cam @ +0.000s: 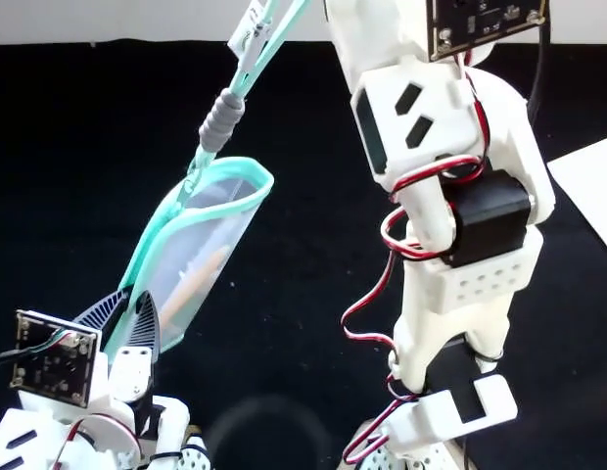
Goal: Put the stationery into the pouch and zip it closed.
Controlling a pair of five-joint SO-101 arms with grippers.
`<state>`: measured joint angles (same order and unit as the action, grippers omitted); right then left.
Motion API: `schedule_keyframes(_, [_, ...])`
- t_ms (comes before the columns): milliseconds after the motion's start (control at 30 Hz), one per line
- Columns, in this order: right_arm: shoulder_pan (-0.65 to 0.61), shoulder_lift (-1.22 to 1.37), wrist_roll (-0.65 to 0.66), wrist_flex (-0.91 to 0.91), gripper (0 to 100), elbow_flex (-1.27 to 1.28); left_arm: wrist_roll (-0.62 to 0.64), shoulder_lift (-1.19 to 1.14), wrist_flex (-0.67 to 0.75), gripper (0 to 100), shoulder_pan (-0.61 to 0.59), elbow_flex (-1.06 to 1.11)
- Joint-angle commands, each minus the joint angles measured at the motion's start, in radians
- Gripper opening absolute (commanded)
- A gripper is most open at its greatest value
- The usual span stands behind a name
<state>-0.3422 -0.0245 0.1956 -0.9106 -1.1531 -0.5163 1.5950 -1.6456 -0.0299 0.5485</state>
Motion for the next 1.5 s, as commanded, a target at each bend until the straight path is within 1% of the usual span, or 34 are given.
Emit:
schedule_keyframes(0, [-0.002,-0.025,0.002,0.059,0.7,-0.048,0.008,0.001,-0.029,1,-0.015,0.012])
schedule_keyframes(200, [-0.191,-0.070,0.008,0.059,0.7,-0.073,0.005,0.001,-0.028,1,-0.015,0.007])
schedule_keyframes(300, [-0.292,-0.071,0.008,0.058,0.7,-0.074,-0.025,0.001,-0.035,1,-0.015,0.012])
schedule_keyframes(433, [-0.438,-0.070,0.008,0.054,0.7,-0.071,-0.028,0.001,-0.038,1,-0.015,0.015])
schedule_keyframes(500, [-0.489,-0.065,0.008,0.053,0.7,-0.071,-0.029,0.001,-0.037,1,-0.018,0.005])
schedule_keyframes(533, [-0.501,-0.064,0.008,0.053,0.7,-0.071,-0.029,0.001,-0.032,4,-0.019,0.001])
schedule_keyframes(633, [-0.507,-0.064,0.008,0.051,0.7,-0.070,-0.026,0.001,-0.037,15,-0.019,-0.062])
schedule_keyframes(700, [-0.506,-0.064,0.008,0.051,0.7,-0.070,-0.026,0.001,-0.037,19,-0.019,-0.124])
schedule_keyframes(833, [-0.507,-0.064,0.008,0.050,0.7,-0.070,-0.028,-0.010,-0.029,19,-0.019,-0.226])
schedule_keyframes(967, [-0.529,-0.064,0.006,0.015,0.7,-0.070,-0.029,-0.012,-0.015,20,-0.015,-0.236])
schedule_keyframes(1200, [-0.591,-0.064,0.008,-0.028,0.7,-0.073,-0.029,-0.025,0.189,20,-0.013,-0.107])
schedule_keyframes(1333, [-0.593,-0.062,0.008,-0.027,0.7,-0.070,-0.029,-0.090,0.290,20,-0.013,-0.054])
schedule_keyframes(1467, [-0.593,-0.061,0.008,-0.027,0.7,-0.070,-0.031,-0.134,0.354,20,-0.002,-0.021])
